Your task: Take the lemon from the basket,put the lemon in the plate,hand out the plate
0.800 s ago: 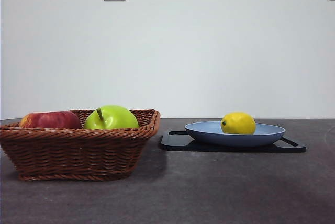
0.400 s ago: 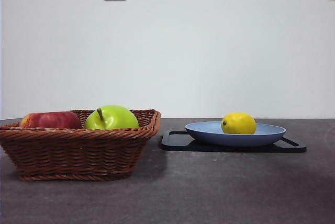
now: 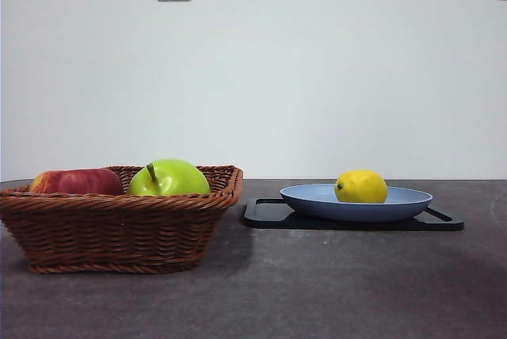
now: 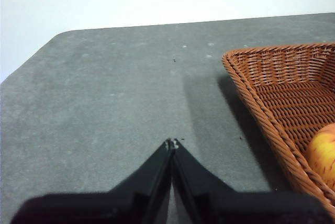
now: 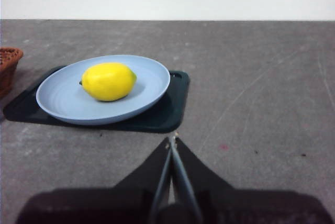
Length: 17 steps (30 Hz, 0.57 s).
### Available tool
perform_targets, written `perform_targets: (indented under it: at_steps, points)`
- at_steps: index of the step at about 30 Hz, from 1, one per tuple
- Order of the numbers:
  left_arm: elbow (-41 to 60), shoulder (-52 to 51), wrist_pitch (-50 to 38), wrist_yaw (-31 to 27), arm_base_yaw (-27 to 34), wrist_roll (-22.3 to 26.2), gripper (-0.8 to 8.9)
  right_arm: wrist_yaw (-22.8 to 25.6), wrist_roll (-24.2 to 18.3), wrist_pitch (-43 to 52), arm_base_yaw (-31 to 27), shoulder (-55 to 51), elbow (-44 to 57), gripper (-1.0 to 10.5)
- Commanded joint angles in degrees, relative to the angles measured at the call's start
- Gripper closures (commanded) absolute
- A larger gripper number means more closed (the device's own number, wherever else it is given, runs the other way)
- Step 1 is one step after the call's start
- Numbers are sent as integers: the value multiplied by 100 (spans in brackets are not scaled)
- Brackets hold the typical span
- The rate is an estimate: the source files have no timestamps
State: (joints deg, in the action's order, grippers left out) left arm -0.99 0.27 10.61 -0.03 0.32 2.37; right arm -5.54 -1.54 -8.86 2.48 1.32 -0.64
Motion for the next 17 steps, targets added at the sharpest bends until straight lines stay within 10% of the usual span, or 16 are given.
perform_targets:
  at_steps: [1, 17]
  points:
    - [59, -20, -35, 15, 17, 22, 805, -11, -33, 31, -11, -9, 17, 943]
    - [59, -20, -37, 15, 17, 22, 805, -9, -33, 26, -13, 46, 17, 943]
